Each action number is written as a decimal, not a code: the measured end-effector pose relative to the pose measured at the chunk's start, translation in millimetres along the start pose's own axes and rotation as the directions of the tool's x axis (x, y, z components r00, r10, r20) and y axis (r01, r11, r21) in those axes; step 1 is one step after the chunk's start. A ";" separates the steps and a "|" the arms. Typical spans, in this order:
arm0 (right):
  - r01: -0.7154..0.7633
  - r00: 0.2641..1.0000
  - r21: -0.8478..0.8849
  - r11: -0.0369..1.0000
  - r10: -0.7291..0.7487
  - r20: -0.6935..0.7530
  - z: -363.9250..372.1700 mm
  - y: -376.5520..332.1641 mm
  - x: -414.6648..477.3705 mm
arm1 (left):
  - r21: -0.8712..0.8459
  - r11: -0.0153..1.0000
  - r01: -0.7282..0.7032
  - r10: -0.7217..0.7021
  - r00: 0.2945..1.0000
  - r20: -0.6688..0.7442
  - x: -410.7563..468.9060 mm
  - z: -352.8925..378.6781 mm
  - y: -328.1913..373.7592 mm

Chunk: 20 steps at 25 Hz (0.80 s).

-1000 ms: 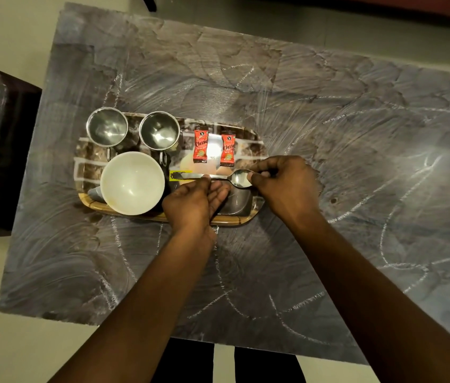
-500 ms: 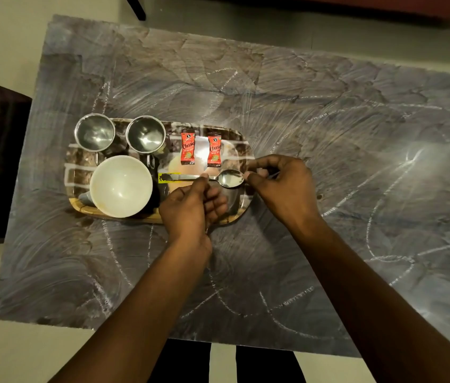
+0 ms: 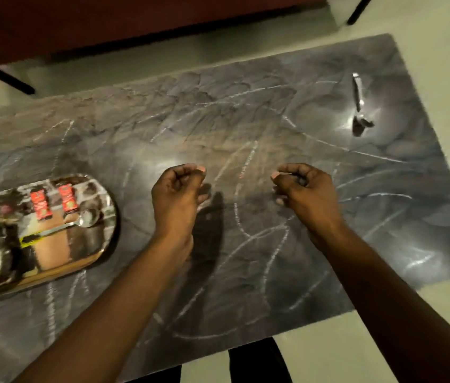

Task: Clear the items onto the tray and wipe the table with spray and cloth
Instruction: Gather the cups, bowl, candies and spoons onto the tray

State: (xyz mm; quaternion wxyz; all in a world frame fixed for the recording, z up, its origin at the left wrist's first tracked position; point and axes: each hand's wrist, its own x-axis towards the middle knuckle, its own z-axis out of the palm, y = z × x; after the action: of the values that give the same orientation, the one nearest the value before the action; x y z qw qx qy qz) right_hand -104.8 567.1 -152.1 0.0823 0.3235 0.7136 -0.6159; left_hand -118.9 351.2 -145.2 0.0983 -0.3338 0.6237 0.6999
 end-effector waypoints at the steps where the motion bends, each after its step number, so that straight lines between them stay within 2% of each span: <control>1: -0.019 0.999 0.041 0.999 0.020 -0.025 -28.0 -0.5 7.3 | 0.027 0.999 -0.016 0.016 1.000 0.021 -2.1 24.9 -0.9; 6: -0.071 0.983 0.249 0.966 0.110 -0.145 -126.6 -5.0 59.5 | 0.121 0.992 -0.039 0.021 0.989 0.148 -6.4 137.6 -1.6; 10: -0.142 0.971 0.401 0.905 0.205 -0.120 -153.3 -6.8 111.4 | 0.126 0.990 -0.058 0.030 0.976 0.214 -8.2 198.5 -6.5; 14: -0.183 0.958 0.463 0.867 0.263 -0.112 -149.4 -8.0 147.9 | 0.108 0.994 -0.025 0.001 0.976 0.218 -6.2 215.7 -14.2; 20: -0.185 0.948 0.416 0.891 0.274 -0.164 -139.0 -15.5 184.1 | 0.080 0.996 0.032 -0.046 0.984 0.173 -0.6 197.3 -16.4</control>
State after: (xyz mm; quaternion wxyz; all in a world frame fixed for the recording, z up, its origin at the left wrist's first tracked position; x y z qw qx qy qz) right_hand -217.6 762.5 -202.6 0.0092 0.4813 0.5359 -0.6936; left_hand -177.4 539.9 -158.3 0.1790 -0.2793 0.6324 0.7000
